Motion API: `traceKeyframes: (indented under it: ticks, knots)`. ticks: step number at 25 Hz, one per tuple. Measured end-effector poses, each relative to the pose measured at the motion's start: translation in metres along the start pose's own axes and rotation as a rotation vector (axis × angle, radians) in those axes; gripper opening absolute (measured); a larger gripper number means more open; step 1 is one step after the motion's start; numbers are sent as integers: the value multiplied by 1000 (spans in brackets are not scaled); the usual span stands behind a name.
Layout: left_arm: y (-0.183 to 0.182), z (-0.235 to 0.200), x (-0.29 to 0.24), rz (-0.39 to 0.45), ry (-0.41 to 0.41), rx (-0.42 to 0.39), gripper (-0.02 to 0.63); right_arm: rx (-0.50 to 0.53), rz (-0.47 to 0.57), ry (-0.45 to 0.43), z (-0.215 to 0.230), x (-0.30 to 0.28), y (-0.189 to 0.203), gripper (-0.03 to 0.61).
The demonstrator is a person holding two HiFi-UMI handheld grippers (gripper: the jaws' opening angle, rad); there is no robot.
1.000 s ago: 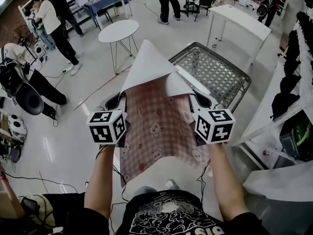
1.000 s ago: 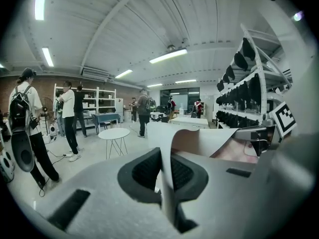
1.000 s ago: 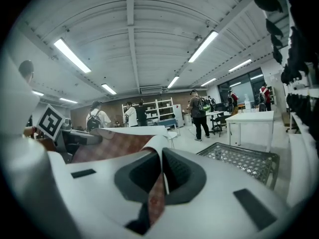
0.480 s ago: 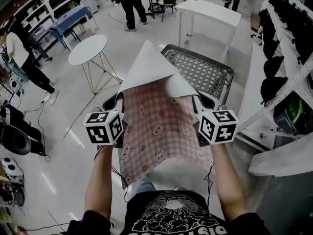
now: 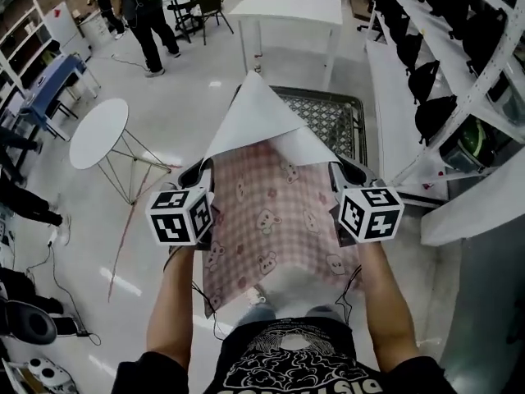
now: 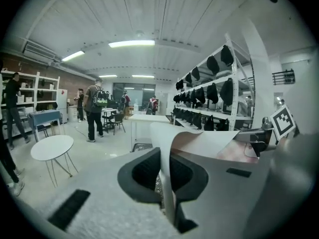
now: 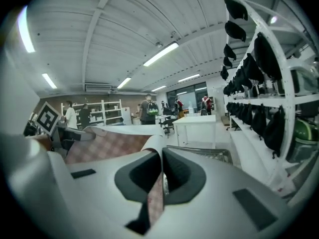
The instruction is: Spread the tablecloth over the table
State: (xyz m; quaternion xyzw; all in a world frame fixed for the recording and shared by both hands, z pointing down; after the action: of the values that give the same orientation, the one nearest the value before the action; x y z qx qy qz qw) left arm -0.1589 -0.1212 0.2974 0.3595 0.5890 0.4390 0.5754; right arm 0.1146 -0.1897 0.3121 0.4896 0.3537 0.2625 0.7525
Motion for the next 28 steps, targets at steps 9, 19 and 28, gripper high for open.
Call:
traceKeyframes:
  ticks: [9,19,28]
  knots:
    - [-13,-29,-48,-2,179,-42,8,-16,25,201,-2,-5,-7,6]
    - [-19,-56,-95,-16,233,-73,8,5,15,332,26,-19,-15,6]
    - [-26,-79,-155,-32,213,-100,8,40,-2,401,84,-50,-26,6]
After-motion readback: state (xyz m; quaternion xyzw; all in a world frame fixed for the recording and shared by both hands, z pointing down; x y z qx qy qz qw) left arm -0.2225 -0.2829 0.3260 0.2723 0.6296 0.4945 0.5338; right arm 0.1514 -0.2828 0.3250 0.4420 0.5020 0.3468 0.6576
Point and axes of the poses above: the fingertips, and each gripper's own axes: x backward along the fingers, z to its right, y out of its underside, the point moved 2 cm from there along x, backward along the fingers, and after that the axes turned 6 degrees about -x, right-handed, at the moved point
